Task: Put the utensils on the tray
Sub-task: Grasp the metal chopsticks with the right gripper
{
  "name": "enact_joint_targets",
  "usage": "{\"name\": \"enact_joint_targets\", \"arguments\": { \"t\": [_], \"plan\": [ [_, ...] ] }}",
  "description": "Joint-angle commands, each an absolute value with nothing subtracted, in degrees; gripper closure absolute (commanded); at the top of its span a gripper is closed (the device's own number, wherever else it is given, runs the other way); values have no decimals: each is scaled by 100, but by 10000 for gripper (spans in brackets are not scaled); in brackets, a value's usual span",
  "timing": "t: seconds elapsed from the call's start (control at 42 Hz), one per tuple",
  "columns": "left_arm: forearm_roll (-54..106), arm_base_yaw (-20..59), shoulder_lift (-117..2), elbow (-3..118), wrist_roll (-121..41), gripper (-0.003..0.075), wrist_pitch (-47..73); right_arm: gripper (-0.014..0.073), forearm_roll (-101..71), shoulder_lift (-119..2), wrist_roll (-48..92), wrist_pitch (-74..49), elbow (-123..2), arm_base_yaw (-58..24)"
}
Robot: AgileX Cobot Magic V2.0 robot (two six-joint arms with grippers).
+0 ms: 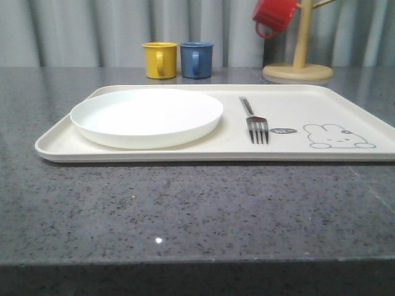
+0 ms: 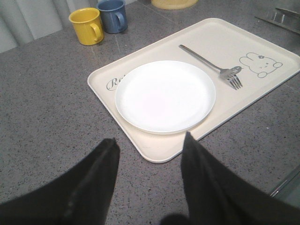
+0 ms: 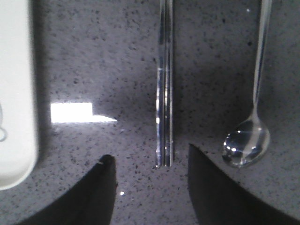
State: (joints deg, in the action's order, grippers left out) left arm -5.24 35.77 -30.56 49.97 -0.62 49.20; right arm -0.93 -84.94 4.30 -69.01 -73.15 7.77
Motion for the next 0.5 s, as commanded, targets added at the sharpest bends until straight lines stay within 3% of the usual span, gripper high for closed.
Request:
{"name": "enact_joint_targets", "arguments": {
  "t": [0.0,0.477],
  "plan": [
    [-550,3614,-3082,5144,0,409,4473,205,-146,-8518,581,-6622,-7351,878],
    [-550,3614,-3082,5144,0,409,4473,205,-134,-9247,619,-5978,-7356,878]
  ]
}}
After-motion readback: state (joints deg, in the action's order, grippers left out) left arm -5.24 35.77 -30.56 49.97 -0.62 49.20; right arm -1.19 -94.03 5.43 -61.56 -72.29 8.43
